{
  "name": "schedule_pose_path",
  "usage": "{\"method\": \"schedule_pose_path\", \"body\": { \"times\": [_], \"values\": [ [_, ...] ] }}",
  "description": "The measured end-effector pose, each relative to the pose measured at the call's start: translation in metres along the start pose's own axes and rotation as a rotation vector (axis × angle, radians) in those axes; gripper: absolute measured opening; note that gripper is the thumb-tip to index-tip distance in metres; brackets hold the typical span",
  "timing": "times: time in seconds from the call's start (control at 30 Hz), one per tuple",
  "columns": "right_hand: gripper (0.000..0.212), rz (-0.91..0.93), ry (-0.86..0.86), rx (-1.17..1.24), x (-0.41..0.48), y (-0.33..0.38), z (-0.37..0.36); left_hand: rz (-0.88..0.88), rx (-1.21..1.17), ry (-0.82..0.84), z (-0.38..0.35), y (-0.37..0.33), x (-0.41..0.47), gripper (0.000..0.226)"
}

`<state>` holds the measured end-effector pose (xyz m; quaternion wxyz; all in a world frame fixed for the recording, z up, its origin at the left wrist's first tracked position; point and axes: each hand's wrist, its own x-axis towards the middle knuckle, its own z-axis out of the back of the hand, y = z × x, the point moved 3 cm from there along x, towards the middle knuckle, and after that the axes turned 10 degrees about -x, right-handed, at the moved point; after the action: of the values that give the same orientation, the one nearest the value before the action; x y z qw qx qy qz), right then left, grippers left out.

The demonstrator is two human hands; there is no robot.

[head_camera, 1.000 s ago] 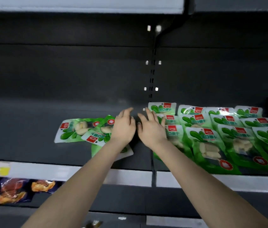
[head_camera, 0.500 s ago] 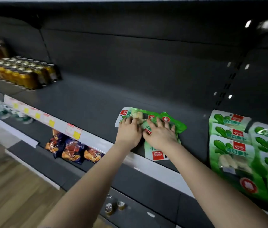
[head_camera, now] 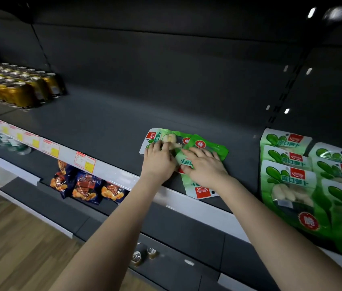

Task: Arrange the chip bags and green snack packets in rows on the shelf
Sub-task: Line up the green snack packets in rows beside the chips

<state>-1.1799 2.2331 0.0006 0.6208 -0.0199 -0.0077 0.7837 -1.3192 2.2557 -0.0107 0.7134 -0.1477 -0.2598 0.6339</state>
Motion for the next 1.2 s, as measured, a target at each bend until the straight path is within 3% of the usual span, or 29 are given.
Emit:
{"method": "schedule_pose_path", "body": {
  "times": [0.17, 0.43, 0.57, 0.8, 1.07, 1.2],
  "values": [
    [0.057, 0.021, 0.02, 0.051, -0.011, -0.01, 0.0, 0.006, -0.025, 0.0, 0.001, 0.0, -0.002, 0.043],
    [0.058, -0.278, 0.026, -0.042, -0.012, -0.003, -0.001, -0.049, -0.046, -0.03, 0.005, -0.009, -0.005, 0.04],
    [0.06, -0.338, 0.076, -0.07, -0.01, 0.002, 0.001, -0.083, -0.098, 0.0, 0.003, -0.009, -0.006, 0.041],
    [0.051, -0.26, -0.013, 0.037, -0.018, -0.003, 0.003, -0.1, -0.23, 0.109, 0.005, -0.002, 0.001, 0.018],
    [0.053, -0.252, -0.056, 0.125, -0.015, -0.024, 0.039, -0.099, -0.3, 0.045, 0.011, -0.007, -0.006, 0.008],
    [0.056, -0.13, -0.05, 0.086, -0.009, -0.018, 0.04, -0.17, -0.389, 0.045, 0.011, -0.006, -0.006, 0.009]
  ]
}}
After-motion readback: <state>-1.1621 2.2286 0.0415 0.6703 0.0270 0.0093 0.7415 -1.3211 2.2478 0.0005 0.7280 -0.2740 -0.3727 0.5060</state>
